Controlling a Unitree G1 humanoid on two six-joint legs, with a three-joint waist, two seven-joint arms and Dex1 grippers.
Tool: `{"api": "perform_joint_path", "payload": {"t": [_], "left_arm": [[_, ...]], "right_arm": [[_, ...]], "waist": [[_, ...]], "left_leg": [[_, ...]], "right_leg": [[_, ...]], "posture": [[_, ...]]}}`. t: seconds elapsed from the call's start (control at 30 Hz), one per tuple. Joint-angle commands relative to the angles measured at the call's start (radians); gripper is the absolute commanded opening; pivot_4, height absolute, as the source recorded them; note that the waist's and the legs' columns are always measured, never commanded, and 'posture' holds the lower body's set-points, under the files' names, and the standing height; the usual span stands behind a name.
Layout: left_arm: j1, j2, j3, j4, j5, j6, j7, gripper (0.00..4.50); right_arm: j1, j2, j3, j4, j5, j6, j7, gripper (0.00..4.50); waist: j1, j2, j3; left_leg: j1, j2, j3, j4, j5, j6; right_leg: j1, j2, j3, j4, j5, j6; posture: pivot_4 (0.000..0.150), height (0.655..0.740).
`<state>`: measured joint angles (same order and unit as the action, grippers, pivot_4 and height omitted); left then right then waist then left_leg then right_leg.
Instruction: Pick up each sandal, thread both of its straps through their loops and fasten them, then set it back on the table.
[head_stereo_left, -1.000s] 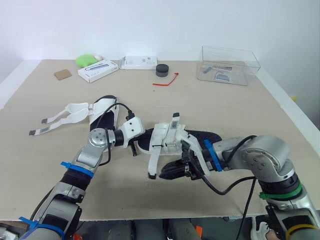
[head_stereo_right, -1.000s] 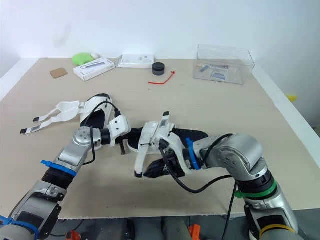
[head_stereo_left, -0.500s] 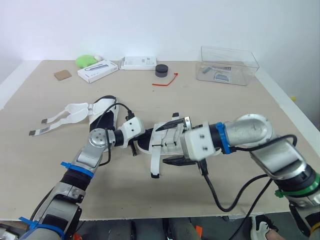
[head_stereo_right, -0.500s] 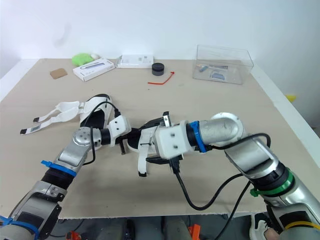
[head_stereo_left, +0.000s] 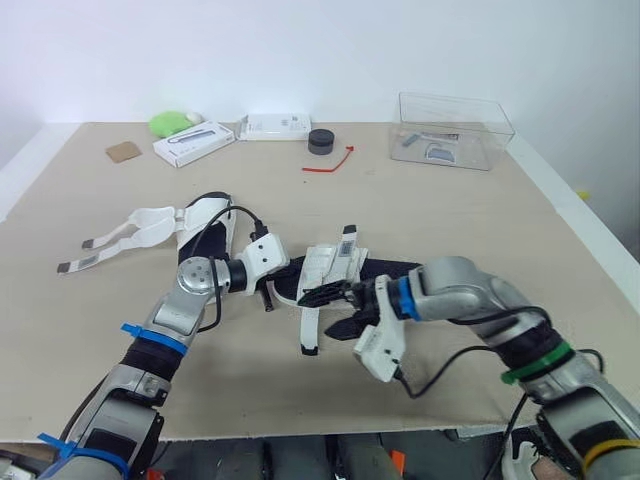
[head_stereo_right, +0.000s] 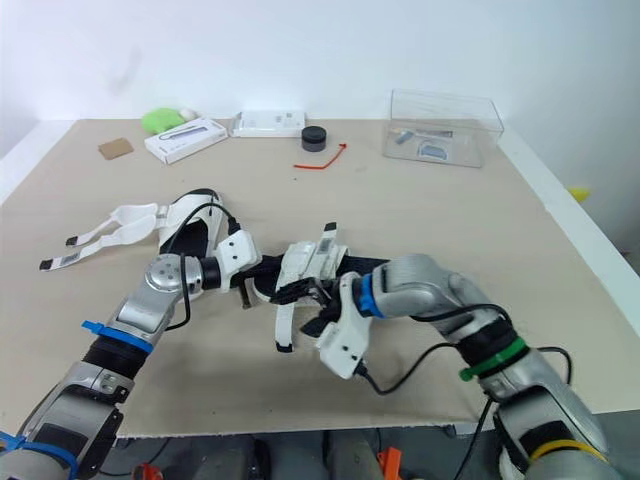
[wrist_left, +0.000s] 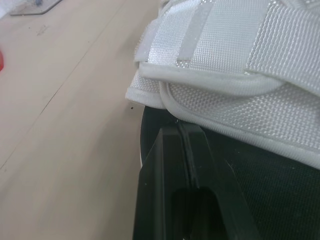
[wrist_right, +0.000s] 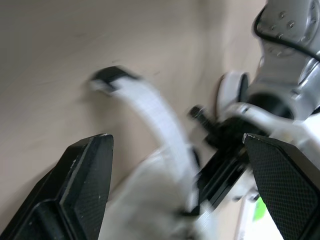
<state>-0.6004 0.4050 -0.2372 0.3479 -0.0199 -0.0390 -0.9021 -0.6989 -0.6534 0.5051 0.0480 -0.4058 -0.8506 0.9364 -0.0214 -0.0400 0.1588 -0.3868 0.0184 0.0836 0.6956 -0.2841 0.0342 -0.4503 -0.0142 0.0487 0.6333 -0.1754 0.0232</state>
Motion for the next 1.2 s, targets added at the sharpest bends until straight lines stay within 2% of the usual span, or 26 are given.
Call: {"api": "perform_joint_path", "payload": {"t": [0.03,0.2,0.27,0.33,0.43,0.5,0.53,0.57,0.8,0.97,1.2], "left_arm": [[0.018,0.007,-0.004,0.009,0.013,0.017,-0.001,0.00],[0.021,0.008,0.001,0.002,0.010,0.026,0.002,0.00],[0.023,0.009,0.002,0.000,0.010,0.028,0.002,0.00],[0.023,0.010,0.002,0.000,0.010,0.029,0.001,0.00],[0.022,0.009,0.001,0.002,0.012,0.030,0.001,0.00],[0.020,0.009,0.001,0.005,0.013,0.029,0.000,0.00],[0.019,0.009,0.001,0.007,0.013,0.028,-0.001,0.00],[0.017,0.008,0.001,0.010,0.014,0.027,-0.001,0.00],[0.009,0.006,0.000,0.021,0.016,0.023,-0.001,0.00],[0.013,0.004,-0.002,0.016,0.016,0.025,-0.002,0.00],[0.017,-0.001,-0.001,0.013,0.018,0.025,-0.004,0.00]], "right_arm": [[-0.002,0.024,-0.004,-0.003,0.033,0.044,-0.006,4.45],[-0.006,0.041,0.010,-0.014,0.068,0.063,0.010,4.45],[0.005,0.041,0.014,-0.026,0.113,0.094,0.034,3.95],[0.026,0.046,0.012,-0.045,0.191,0.157,0.065,3.27],[0.064,0.061,-0.007,-0.089,0.310,0.294,0.101,1.77],[0.081,0.075,-0.027,-0.116,0.380,0.398,0.115,0.97],[0.087,0.082,-0.038,-0.132,0.424,0.474,0.122,0.24],[0.094,0.089,-0.050,-0.151,0.471,0.565,0.131,0.10],[0.099,0.157,-0.152,-0.249,0.734,1.151,0.041,0.10],[0.009,0.225,-0.257,-0.240,0.855,1.502,-0.092,0.10],[-0.099,0.285,-0.364,-0.126,0.890,1.709,-0.220,0.10]], "waist": [[0.000,0.000,0.000],[0.000,0.000,0.000],[0.000,0.000,0.000],[0.000,0.000,0.000],[0.000,0.000,0.000],[0.000,0.000,0.000],[0.000,0.000,0.000],[0.000,0.000,0.000],[0.000,0.000,0.000],[0.000,0.000,0.000],[-0.002,0.000,0.000]], "left_leg": [[0.000,0.000,0.000,0.000,0.000,0.000],[0.000,0.000,0.001,0.000,0.000,0.000],[0.000,0.000,0.001,0.000,0.000,0.000],[0.001,0.000,0.001,0.000,0.000,0.000],[0.002,0.000,0.001,0.000,0.000,0.000],[0.003,0.001,0.000,0.000,0.000,0.000],[0.003,0.001,0.000,0.000,0.000,0.000],[0.003,0.001,0.000,0.000,0.000,0.000],[0.004,0.002,-0.001,0.000,0.000,0.000],[0.003,0.002,-0.002,0.000,0.000,0.000],[0.002,0.003,-0.003,0.000,0.001,-0.001]], "right_leg": [[0.000,0.000,0.000,0.000,0.000,0.000],[0.000,0.000,0.000,0.000,0.000,0.000],[0.000,0.000,0.000,0.000,0.000,0.000],[0.001,0.000,0.000,0.000,0.000,0.000],[0.002,0.000,0.000,0.000,0.000,-0.001],[0.002,0.000,0.000,0.000,0.000,-0.001],[0.003,0.000,0.000,0.000,0.001,-0.001],[0.003,0.000,0.000,0.000,0.001,-0.001],[0.003,0.000,-0.001,0.000,0.001,-0.002],[0.003,-0.001,-0.002,0.000,0.001,-0.003],[0.003,0.002,-0.004,0.000,0.001,-0.004]], "posture": [[0.150,0.7400],[0.150,0.7400],[0.150,0.7400],[0.150,0.7400],[0.150,0.7400],[0.150,0.7400],[0.150,0.7400],[0.150,0.7400],[0.150,0.7400],[0.150,0.7400],[0.150,0.7400]]}}
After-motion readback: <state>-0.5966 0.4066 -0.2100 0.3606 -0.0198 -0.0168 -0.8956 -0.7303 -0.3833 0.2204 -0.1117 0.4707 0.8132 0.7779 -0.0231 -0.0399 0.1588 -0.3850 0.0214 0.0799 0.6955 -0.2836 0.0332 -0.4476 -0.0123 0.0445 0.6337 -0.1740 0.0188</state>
